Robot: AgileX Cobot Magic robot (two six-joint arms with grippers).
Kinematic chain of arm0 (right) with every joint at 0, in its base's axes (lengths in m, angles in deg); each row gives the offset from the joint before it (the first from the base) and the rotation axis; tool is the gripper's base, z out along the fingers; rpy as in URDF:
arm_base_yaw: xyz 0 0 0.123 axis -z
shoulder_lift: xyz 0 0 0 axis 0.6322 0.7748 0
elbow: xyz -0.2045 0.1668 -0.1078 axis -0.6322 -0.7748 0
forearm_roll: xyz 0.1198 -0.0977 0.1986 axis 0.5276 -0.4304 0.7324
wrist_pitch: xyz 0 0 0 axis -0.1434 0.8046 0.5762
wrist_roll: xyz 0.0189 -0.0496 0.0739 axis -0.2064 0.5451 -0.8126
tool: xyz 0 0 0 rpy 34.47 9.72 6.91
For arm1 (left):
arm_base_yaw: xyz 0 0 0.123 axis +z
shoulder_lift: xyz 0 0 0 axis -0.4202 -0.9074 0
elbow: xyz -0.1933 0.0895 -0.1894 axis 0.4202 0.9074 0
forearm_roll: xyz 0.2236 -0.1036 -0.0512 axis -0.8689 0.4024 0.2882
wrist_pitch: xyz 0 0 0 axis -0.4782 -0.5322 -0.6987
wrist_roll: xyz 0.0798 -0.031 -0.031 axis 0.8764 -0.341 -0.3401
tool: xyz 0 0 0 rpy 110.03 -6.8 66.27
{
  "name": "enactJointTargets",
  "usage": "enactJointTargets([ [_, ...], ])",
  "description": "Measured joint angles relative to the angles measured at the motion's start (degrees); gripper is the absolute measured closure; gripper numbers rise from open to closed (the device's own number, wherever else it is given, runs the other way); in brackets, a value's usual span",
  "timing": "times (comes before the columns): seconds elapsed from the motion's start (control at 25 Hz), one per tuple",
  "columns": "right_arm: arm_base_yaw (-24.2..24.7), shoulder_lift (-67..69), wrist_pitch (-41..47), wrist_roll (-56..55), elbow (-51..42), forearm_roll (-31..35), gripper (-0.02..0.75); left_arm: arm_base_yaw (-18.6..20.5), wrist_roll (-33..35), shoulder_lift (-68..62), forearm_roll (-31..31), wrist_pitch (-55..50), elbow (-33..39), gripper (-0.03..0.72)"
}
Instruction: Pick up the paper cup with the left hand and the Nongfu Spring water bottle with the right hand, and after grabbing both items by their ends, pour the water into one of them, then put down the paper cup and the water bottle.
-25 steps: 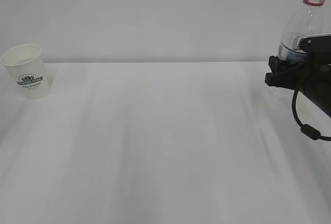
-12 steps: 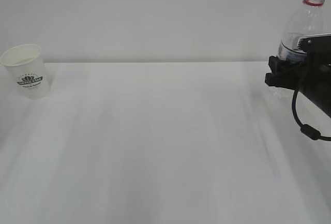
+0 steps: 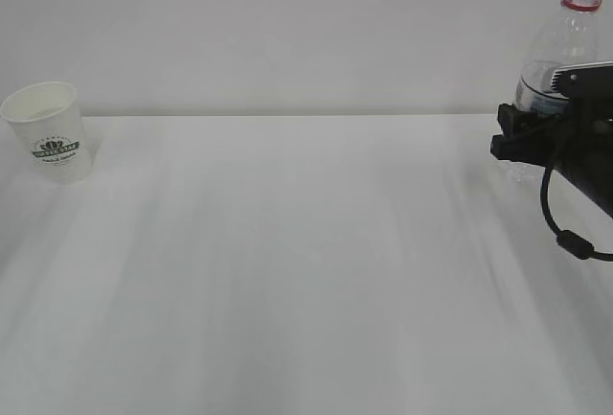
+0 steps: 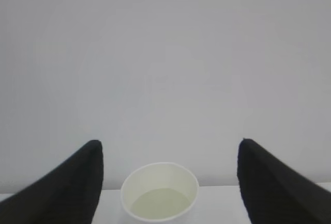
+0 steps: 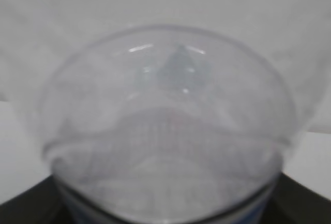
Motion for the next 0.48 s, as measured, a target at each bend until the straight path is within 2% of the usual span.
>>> enactJointTargets([
  [0.48,0.0,0.25,-0.1,0.0,0.09,0.11,0.253,0.0,0.0,0.0,-2.5,-0.45,0.0,0.101],
])
